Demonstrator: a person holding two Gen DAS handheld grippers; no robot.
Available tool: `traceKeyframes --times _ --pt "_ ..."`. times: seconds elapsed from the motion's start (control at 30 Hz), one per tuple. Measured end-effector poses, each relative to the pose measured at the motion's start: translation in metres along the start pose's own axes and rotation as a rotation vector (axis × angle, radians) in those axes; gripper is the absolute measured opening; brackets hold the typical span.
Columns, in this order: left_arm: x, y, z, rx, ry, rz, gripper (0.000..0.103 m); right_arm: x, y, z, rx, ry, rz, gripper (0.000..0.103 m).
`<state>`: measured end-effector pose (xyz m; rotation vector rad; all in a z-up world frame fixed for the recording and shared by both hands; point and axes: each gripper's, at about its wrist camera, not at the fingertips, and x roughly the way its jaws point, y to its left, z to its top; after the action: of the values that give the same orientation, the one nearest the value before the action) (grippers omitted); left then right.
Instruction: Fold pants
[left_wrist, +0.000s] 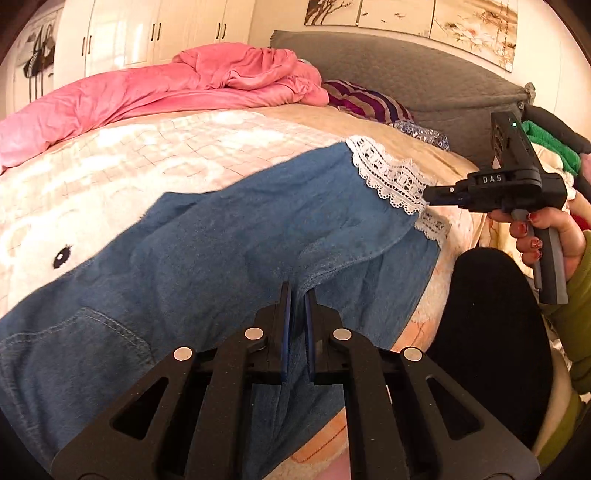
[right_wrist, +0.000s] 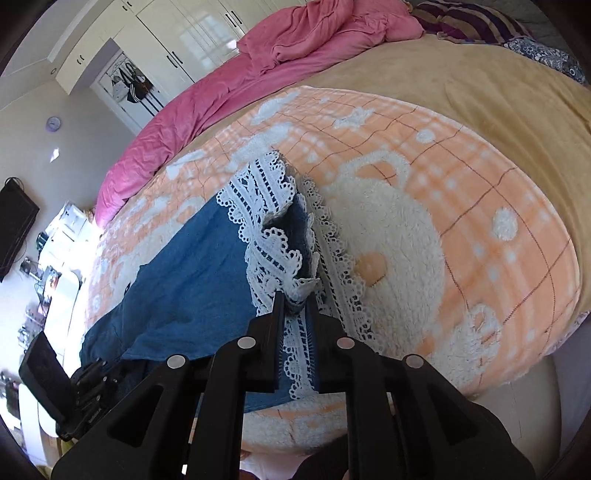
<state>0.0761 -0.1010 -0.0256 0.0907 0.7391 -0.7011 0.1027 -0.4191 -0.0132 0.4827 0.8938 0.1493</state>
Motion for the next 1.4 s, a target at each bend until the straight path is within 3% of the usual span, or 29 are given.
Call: traceKeyframes --times 0.03,0.1,0.13,0.23,0.27,0.3,0.33,0.57,0.83,0.93,1.03,1.1,1.2,1.27,1.37,1.4 --pt "0.002 0.0 -0.001 0.004 0.003 0.006 0.002 0.0 -0.001 0.001 -0.005 0.004 0.003 0.019" --pt "0.006 -0.002 0.0 0.004 0.002 0.012 0.004 0.002 0.001 0.001 -0.012 0.003 -0.006 0.046" --pt "0.008 -0.002 -0.001 -0.001 0.0 0.011 0.006 0.004 0.001 0.003 -0.017 0.0 -0.008 0.046" --pt "0.014 -0.001 -0.002 -0.002 -0.001 0.02 0.006 0.009 0.0 0.007 -0.031 -0.01 -0.03 0.04" --pt "0.015 -0.001 -0.002 0.0 0.004 0.021 0.006 0.009 -0.001 0.007 -0.042 -0.008 -0.033 0.023" --pt "0.016 -0.001 -0.002 0.004 0.006 0.025 0.005 0.009 -0.002 0.007 -0.049 -0.012 -0.032 0.015" --pt "0.015 -0.002 -0.003 0.013 0.006 0.025 0.0 0.007 -0.003 0.006 -0.051 -0.015 -0.026 0.015" --pt "-0.016 -0.009 -0.002 0.069 -0.017 -0.029 0.0 -0.023 -0.005 0.001 -0.095 -0.018 -0.031 0.015" --pt "-0.007 -0.025 -0.018 0.136 0.061 -0.028 0.0 -0.011 -0.016 -0.018 -0.117 0.049 -0.114 0.015" --pt "0.005 -0.025 -0.024 0.13 0.098 -0.011 0.002 -0.006 -0.021 -0.023 -0.109 0.074 -0.158 0.03" --pt "0.007 -0.028 -0.027 0.143 0.102 0.0 0.002 -0.02 -0.023 -0.02 -0.072 0.034 -0.153 0.032" --pt "0.006 -0.027 -0.027 0.14 0.099 -0.013 0.007 -0.036 -0.009 -0.018 -0.118 -0.04 -0.155 0.032" --pt "0.008 -0.029 -0.029 0.141 0.103 -0.019 0.013 -0.029 0.018 -0.015 -0.219 -0.021 -0.096 0.033" --pt "0.008 -0.032 -0.029 0.14 0.105 -0.026 0.023 -0.013 0.029 -0.014 -0.271 0.02 -0.088 0.034" --pt "-0.001 -0.034 -0.026 0.102 0.104 -0.031 0.03 0.027 0.022 -0.019 -0.277 0.156 -0.152 0.038" --pt "-0.007 -0.033 -0.024 0.084 0.096 -0.043 0.031 0.029 0.021 -0.021 -0.281 0.15 -0.151 0.038"
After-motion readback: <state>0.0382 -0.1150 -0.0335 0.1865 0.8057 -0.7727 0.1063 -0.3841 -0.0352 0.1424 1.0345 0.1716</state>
